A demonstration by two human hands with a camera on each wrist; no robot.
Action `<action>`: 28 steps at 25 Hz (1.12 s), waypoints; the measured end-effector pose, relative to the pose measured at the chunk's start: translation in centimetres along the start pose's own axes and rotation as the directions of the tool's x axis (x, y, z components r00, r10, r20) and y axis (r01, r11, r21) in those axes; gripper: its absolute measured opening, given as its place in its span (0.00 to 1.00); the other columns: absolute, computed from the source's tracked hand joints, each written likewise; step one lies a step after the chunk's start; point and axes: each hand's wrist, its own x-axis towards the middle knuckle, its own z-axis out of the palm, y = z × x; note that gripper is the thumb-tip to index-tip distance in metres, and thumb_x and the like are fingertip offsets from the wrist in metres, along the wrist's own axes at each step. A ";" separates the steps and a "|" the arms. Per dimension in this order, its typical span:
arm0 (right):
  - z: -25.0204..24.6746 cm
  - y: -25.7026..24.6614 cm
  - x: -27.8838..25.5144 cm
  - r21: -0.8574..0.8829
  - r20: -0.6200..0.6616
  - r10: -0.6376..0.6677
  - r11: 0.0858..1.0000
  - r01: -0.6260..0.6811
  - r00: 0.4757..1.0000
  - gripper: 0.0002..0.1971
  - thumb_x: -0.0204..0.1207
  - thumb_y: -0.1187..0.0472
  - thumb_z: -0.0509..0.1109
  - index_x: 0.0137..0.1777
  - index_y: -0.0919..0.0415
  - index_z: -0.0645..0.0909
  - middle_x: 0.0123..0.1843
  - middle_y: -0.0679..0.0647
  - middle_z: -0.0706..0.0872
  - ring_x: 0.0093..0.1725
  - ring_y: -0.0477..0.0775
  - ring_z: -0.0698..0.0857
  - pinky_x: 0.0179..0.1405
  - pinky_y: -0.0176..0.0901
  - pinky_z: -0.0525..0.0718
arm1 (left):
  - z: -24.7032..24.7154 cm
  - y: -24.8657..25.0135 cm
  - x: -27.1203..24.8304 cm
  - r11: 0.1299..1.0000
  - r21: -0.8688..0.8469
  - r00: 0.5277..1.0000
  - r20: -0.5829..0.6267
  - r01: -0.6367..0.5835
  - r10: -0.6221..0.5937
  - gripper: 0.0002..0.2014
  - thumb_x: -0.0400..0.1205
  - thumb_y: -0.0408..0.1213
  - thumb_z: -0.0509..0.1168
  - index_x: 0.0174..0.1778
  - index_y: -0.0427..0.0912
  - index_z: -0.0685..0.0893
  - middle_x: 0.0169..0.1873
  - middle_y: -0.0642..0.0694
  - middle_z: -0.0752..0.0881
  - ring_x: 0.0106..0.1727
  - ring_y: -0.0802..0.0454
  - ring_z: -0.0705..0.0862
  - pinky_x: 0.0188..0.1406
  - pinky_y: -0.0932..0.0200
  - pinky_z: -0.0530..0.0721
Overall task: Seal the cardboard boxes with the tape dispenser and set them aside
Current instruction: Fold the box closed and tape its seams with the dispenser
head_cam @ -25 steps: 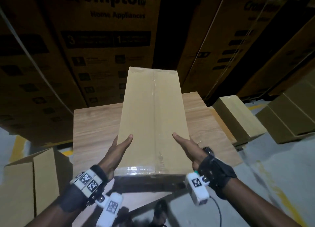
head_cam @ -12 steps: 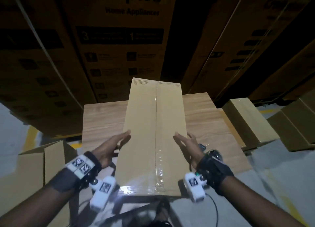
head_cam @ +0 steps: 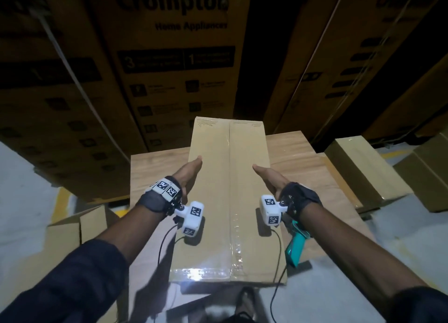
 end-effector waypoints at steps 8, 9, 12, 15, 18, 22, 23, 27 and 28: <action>-5.4 -3.1 -9.2 0.370 -0.026 -0.018 0.929 0.027 1.000 0.21 0.84 0.46 0.71 0.70 0.58 0.83 0.68 0.56 0.88 0.62 0.60 0.87 0.61 0.54 0.85 | 2.6 6.0 -2.6 0.983 -0.186 0.997 0.079 -0.008 0.023 0.36 0.71 0.68 0.77 0.69 0.48 0.86 0.66 0.44 0.89 0.64 0.45 0.88 0.69 0.41 0.83; -6.9 -3.6 -10.3 0.429 -0.017 -0.037 0.903 0.041 0.999 0.18 0.84 0.47 0.72 0.66 0.58 0.85 0.61 0.58 0.91 0.56 0.60 0.89 0.59 0.58 0.87 | 3.8 7.4 -3.8 0.979 -0.198 0.993 0.102 -0.038 0.059 0.26 0.77 0.63 0.75 0.60 0.46 0.88 0.52 0.45 0.92 0.48 0.48 0.93 0.53 0.49 0.90; -12.5 -3.9 -13.0 0.454 -0.088 -0.097 0.882 0.126 0.991 0.16 0.83 0.46 0.73 0.60 0.57 0.90 0.57 0.57 0.93 0.48 0.58 0.92 0.59 0.58 0.88 | 9.4 10.9 -7.2 0.956 -0.254 0.983 0.074 -0.146 0.170 0.21 0.84 0.52 0.72 0.68 0.45 0.84 0.49 0.51 0.87 0.25 0.53 0.89 0.24 0.58 0.87; -18.7 -3.3 -15.5 0.453 -0.142 -0.105 0.877 0.159 0.984 0.16 0.82 0.42 0.72 0.49 0.53 0.92 0.56 0.53 0.94 0.49 0.54 0.92 0.60 0.54 0.86 | 16.5 12.9 -9.8 0.938 -0.275 0.970 0.053 -0.213 0.235 0.23 0.84 0.50 0.72 0.74 0.48 0.81 0.55 0.52 0.87 0.30 0.56 0.90 0.22 0.61 0.85; -26.3 -1.5 -17.6 0.458 -0.176 -0.111 0.870 0.181 0.978 0.17 0.81 0.41 0.73 0.40 0.51 0.94 0.56 0.47 0.93 0.54 0.50 0.90 0.69 0.53 0.82 | 24.6 13.4 -10.4 0.926 -0.319 0.970 0.065 -0.200 0.232 0.14 0.84 0.50 0.72 0.63 0.49 0.84 0.44 0.54 0.91 0.31 0.56 0.91 0.22 0.62 0.85; -38.7 1.8 -20.0 0.486 -0.220 -0.128 0.845 0.223 0.967 0.25 0.86 0.45 0.68 0.30 0.54 0.93 0.41 0.50 0.93 0.37 0.52 0.92 0.51 0.51 0.90 | 37.7 14.1 -11.4 0.919 -0.313 0.958 0.079 -0.238 0.275 0.09 0.83 0.50 0.73 0.54 0.51 0.86 0.35 0.58 0.92 0.38 0.60 0.92 0.25 0.66 0.85; -42.1 2.7 -20.7 0.479 -0.249 -0.138 0.843 0.246 0.958 0.25 0.86 0.45 0.67 0.30 0.54 0.93 0.41 0.50 0.93 0.36 0.52 0.92 0.50 0.51 0.90 | 41.6 14.4 -11.7 0.916 -0.307 0.951 0.083 -0.259 0.297 0.11 0.82 0.50 0.75 0.57 0.51 0.87 0.45 0.57 0.91 0.47 0.60 0.92 0.30 0.66 0.86; -53.0 5.3 -22.4 0.452 -0.322 -0.113 0.854 0.258 0.940 0.17 0.87 0.46 0.67 0.48 0.57 0.90 0.43 0.52 0.94 0.41 0.53 0.93 0.60 0.55 0.88 | 53.8 14.9 -10.4 0.922 -0.310 0.949 0.134 -0.233 0.285 0.14 0.80 0.49 0.77 0.60 0.53 0.86 0.49 0.55 0.81 0.54 0.60 0.89 0.26 0.68 0.84; -55.7 5.8 -22.5 0.455 -0.332 -0.111 0.851 0.262 0.937 0.16 0.87 0.46 0.66 0.50 0.57 0.89 0.42 0.52 0.94 0.39 0.53 0.93 0.55 0.53 0.90 | 56.6 15.0 -9.4 0.925 -0.309 0.950 0.148 -0.219 0.275 0.16 0.81 0.49 0.76 0.63 0.53 0.85 0.47 0.55 0.79 0.52 0.59 0.89 0.24 0.69 0.83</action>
